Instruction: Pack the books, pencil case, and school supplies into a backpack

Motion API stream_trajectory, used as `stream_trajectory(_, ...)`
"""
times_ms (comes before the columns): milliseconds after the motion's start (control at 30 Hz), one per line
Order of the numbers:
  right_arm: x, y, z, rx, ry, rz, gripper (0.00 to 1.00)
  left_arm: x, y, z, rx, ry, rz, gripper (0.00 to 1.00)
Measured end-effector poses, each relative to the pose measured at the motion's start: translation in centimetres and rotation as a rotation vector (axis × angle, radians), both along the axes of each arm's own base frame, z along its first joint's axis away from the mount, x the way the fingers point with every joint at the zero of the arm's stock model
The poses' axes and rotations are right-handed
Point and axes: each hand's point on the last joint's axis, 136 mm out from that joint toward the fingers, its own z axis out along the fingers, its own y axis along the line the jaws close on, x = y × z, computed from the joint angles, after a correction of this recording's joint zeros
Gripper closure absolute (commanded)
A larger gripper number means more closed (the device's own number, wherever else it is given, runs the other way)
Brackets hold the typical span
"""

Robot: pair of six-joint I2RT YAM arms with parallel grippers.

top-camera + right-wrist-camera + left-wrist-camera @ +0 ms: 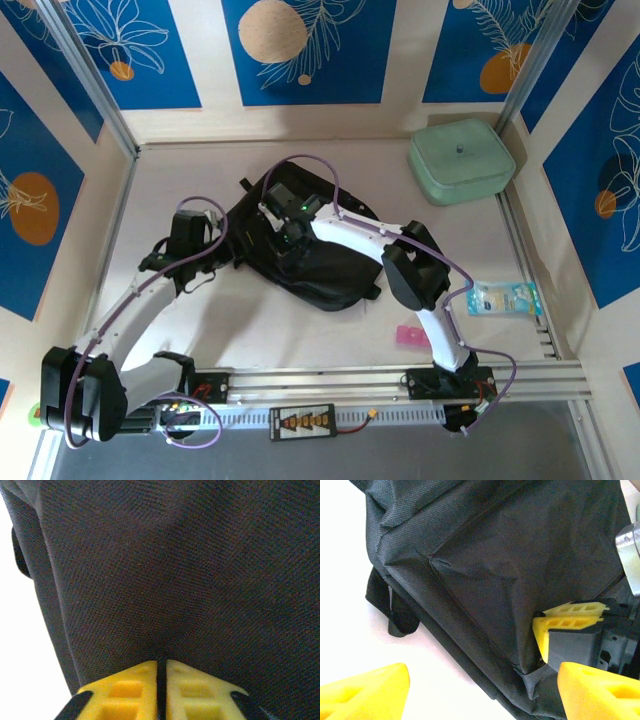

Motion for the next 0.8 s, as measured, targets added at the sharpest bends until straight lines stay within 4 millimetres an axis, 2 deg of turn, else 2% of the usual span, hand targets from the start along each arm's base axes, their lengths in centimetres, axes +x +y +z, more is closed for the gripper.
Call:
stream_trajectory(133, 0.1, 0.1, 0.3, 0.010, -0.006, 0.001, 1.00, -0.2, -0.5, -0.3, -0.030, 0.008, -0.012, 0.26)
stream_trajectory(233, -0.1, -0.1, 1.5, 0.029, -0.025, -0.008, 1.00, -0.2, -1.1, -0.7, -0.071, 0.017, -0.023, 0.28)
stream_trajectory(500, -1.2, -1.5, 7.1, 0.133, -0.096, -0.047, 1.00, 0.3, -3.9, -2.0, -0.270, 0.044, -0.052, 0.30)
stream_trajectory(600, -1.3, -1.6, 7.5, 0.152, -0.101, -0.060, 1.00, 0.6, -4.8, -2.3, -0.328, 0.056, -0.059, 0.35)
stream_trajectory(800, -1.4, -1.6, 6.8, 0.158, -0.090, -0.074, 1.00, 1.3, -6.5, -1.9, -0.396, 0.046, -0.083, 0.49)
